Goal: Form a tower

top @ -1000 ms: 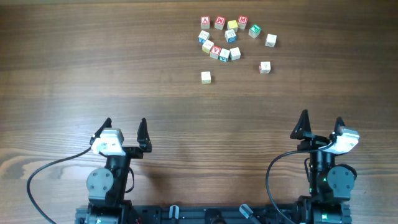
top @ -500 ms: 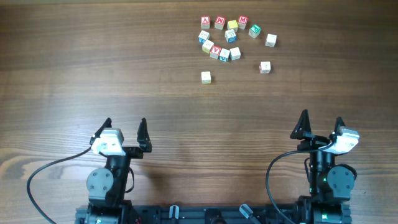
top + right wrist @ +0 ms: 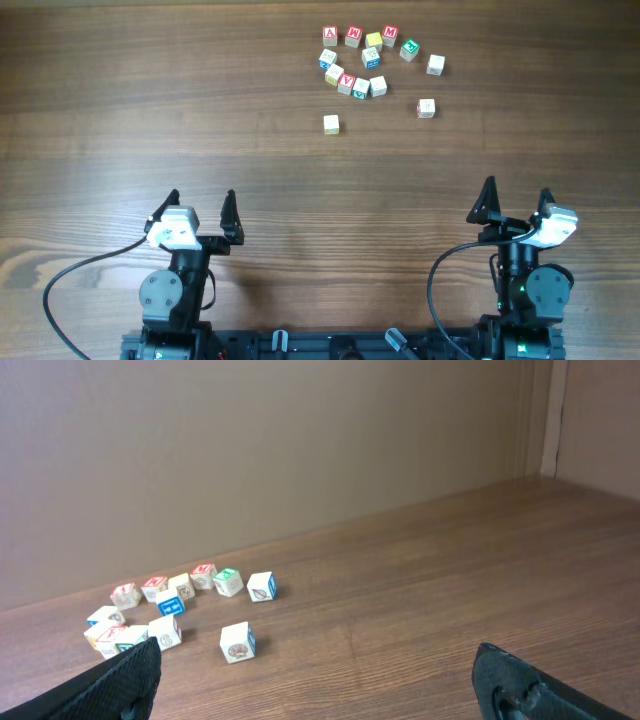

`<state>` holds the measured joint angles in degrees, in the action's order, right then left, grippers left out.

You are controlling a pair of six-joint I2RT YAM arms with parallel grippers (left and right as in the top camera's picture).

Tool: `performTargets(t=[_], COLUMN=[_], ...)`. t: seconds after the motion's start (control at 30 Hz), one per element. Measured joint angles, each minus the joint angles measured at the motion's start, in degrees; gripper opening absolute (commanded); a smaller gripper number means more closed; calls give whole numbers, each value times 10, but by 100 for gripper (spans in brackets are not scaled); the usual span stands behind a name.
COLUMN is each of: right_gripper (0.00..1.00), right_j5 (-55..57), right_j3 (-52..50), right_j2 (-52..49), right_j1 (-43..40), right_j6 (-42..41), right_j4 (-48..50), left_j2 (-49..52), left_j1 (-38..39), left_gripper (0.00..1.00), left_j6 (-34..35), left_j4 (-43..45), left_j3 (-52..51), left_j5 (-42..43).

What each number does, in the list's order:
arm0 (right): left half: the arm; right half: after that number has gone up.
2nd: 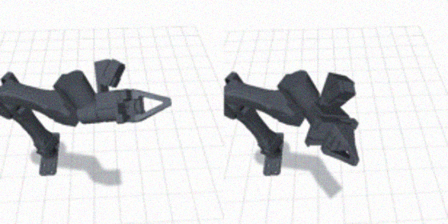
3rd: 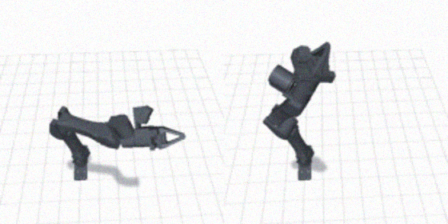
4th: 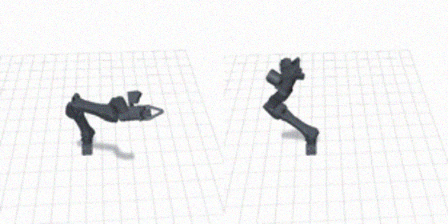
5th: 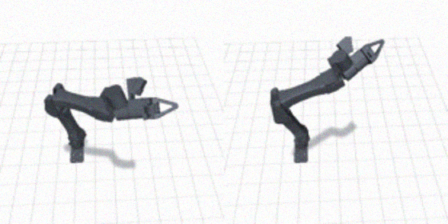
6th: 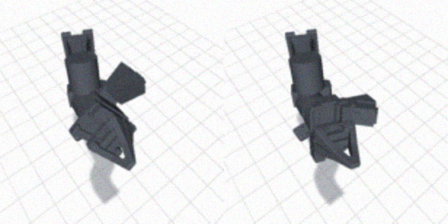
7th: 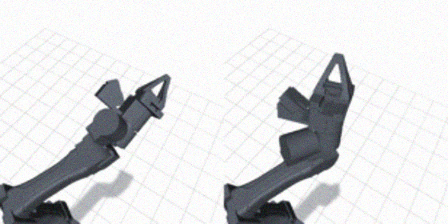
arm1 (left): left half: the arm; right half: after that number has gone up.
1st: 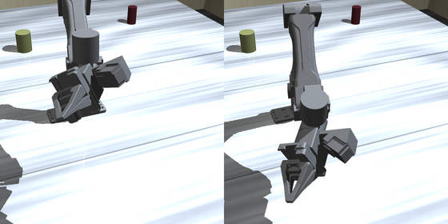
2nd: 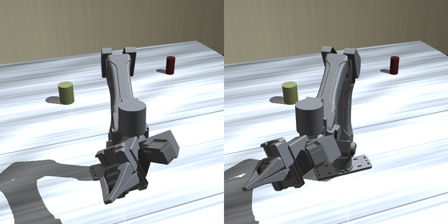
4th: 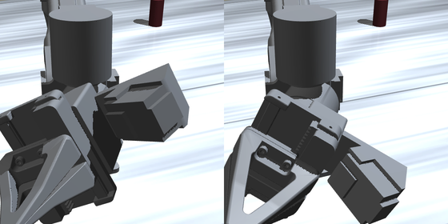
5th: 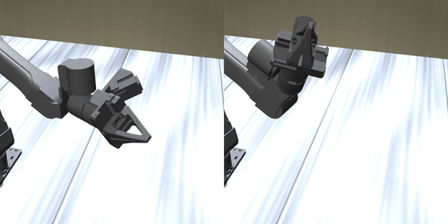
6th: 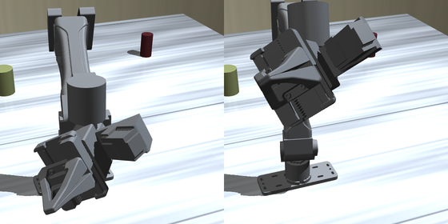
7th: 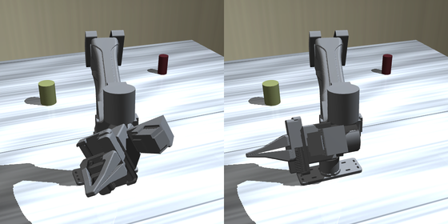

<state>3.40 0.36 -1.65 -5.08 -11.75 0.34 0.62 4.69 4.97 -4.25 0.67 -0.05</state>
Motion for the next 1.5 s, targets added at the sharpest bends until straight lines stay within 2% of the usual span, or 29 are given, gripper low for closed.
performTargets(t=[0.27,0.4,0.47,0.6,0.73,0.83,0.87,0.9,0.93,1.0,1.1,1.13,1.23,1.37,1.5], right_gripper=[100,100,100,100,100,100,100,100,100,99,100,100,100,100,100], right_j5=[0,0,0,0,0,-2,-2,-2,-3,-4,-4,-4,-4,-4,-4], right_j3=[0,0,0,0,0,0,0,0,0,0,0,0,0,0,0], right_j2=[0,0,0,-2,-5,-7,-7,-7,-7,-7,-7,-7,-7,-7,-7], right_j1=[0,0,0,0,0,0,0,0,0,0,0,0,0,0,0], right_j6=[0,0,0,0,0,0,0,0,0,0,0,0,0,0,0], right_j4=[0,0,0,0,1,1,1,2,1,1,1,1,1,1,1], left_j2=[0,0,0,28,175,295,369,410,461,539,590,625,656,765,866], left_j1=[0,0,0,0,0,0,0,0,0,0,0,0,0,3,43], left_gripper=[100,100,100,100,100,100,100,100,100,100,100,100,99,99,100], left_j6=[0,0,4,13,15,29,36,38,42,45,52,61,113,187,237], left_j4=[5,68,60,32,-6,-91,-153,-177,-223,-253,-238,-210,-134,-128,-136], left_j3=[0,-2,8,88,238,346,423,464,521,598,613,613,619,661,736], left_j5=[4,89,130,155,170,175,182,187,202,248,314,346,364,353,277])
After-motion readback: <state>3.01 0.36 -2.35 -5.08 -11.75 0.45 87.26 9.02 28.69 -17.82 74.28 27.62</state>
